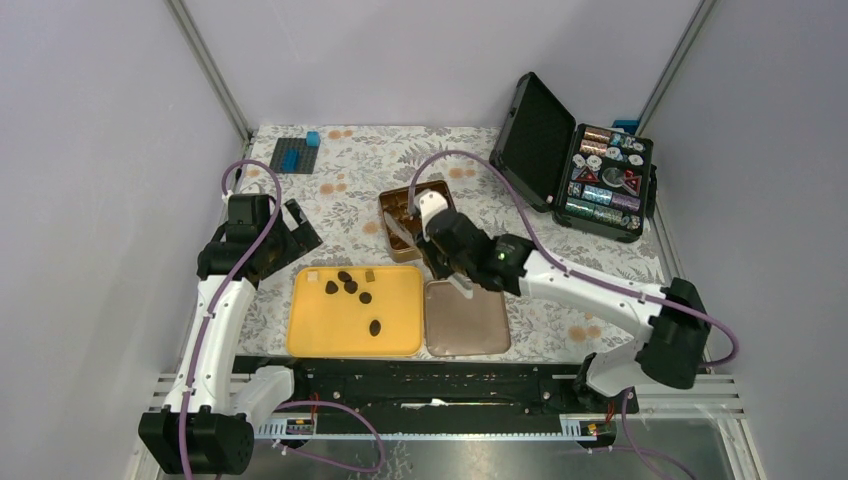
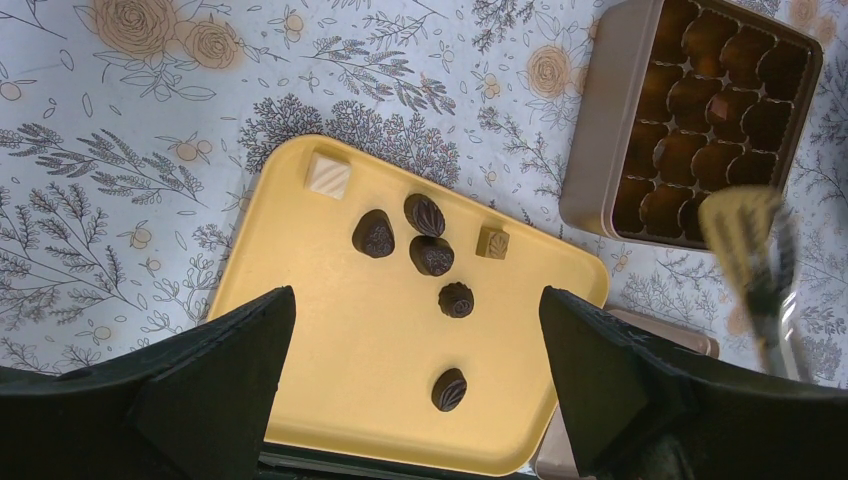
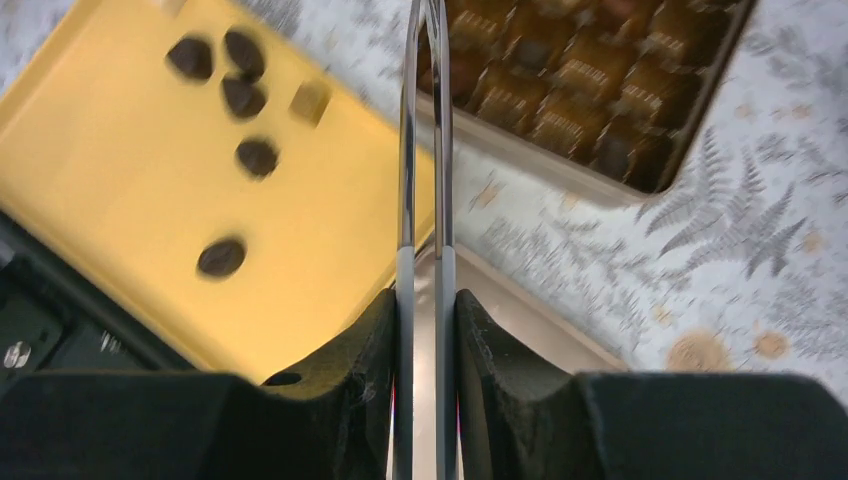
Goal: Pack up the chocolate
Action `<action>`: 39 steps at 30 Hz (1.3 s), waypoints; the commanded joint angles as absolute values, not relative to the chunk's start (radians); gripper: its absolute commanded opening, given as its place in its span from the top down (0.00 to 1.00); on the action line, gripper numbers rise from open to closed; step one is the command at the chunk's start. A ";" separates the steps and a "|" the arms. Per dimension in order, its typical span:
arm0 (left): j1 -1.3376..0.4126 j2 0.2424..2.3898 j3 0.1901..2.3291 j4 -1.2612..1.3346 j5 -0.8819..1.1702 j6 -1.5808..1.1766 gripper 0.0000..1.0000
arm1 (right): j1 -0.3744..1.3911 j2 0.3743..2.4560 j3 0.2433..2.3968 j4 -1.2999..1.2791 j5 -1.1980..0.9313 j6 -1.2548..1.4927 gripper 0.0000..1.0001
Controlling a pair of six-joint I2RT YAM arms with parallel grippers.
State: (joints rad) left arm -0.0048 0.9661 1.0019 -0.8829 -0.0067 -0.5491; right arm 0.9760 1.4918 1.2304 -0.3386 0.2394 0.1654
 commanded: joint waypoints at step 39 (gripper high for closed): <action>-0.001 0.977 1.017 -0.831 -0.015 -0.578 0.01 | 1.441 1.358 0.937 -0.401 0.350 0.405 0.61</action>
State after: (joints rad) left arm -0.0048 0.9901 1.0019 -0.8661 -0.0055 -0.5766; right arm 1.4223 1.4143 0.9318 -0.3866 0.2867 0.3870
